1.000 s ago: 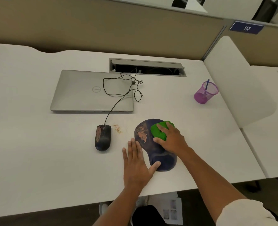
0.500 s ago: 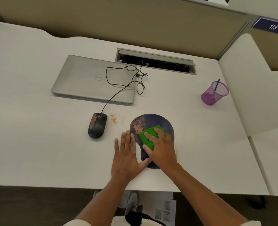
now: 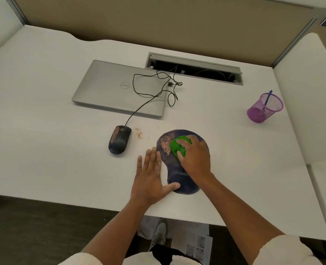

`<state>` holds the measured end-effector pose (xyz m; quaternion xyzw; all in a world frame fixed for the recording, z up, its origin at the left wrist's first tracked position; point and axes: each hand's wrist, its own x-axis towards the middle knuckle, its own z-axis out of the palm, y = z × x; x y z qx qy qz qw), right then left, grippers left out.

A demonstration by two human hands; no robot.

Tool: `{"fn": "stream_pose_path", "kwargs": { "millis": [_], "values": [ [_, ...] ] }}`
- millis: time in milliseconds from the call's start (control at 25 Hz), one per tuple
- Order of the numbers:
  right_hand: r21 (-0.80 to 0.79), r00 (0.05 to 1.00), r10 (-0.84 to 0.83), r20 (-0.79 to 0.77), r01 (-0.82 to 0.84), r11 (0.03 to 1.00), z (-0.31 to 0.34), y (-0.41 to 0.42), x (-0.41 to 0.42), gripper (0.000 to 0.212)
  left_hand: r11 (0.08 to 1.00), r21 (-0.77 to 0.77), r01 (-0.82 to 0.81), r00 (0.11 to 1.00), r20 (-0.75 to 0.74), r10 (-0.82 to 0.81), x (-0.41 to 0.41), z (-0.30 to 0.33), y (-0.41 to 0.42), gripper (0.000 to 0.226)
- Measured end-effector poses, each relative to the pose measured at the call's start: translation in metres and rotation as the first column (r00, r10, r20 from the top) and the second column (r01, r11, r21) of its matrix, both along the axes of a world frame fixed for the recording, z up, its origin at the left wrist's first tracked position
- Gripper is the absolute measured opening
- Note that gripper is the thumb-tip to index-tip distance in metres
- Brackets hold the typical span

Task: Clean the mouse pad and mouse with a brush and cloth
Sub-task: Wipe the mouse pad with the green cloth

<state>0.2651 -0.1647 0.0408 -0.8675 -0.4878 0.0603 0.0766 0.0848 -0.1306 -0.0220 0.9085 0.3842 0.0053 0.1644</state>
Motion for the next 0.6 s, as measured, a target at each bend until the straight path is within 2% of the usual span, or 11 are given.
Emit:
{"fn": "stream_pose_path", "kwargs": {
  "millis": [200,320,600],
  "values": [
    [0.059,1.000,0.025,-0.015,-0.024,0.998,0.002,-0.009,-0.006,0.038,0.992,0.028,0.127,0.991,-0.058,-0.125,-0.012,-0.001,0.016,0.130],
    [0.091,0.999,0.039,0.024,-0.041,0.995,0.000,-0.015,-0.015,0.036,0.991,0.062,0.116,0.993,-0.039,-0.113,-0.010,-0.002,0.014,0.130],
    [0.026,0.993,0.089,0.077,-0.091,0.995,-0.010,-0.012,-0.026,0.034,0.993,0.096,0.075,0.997,0.014,-0.077,-0.009,-0.005,0.011,0.112]
  ]
}}
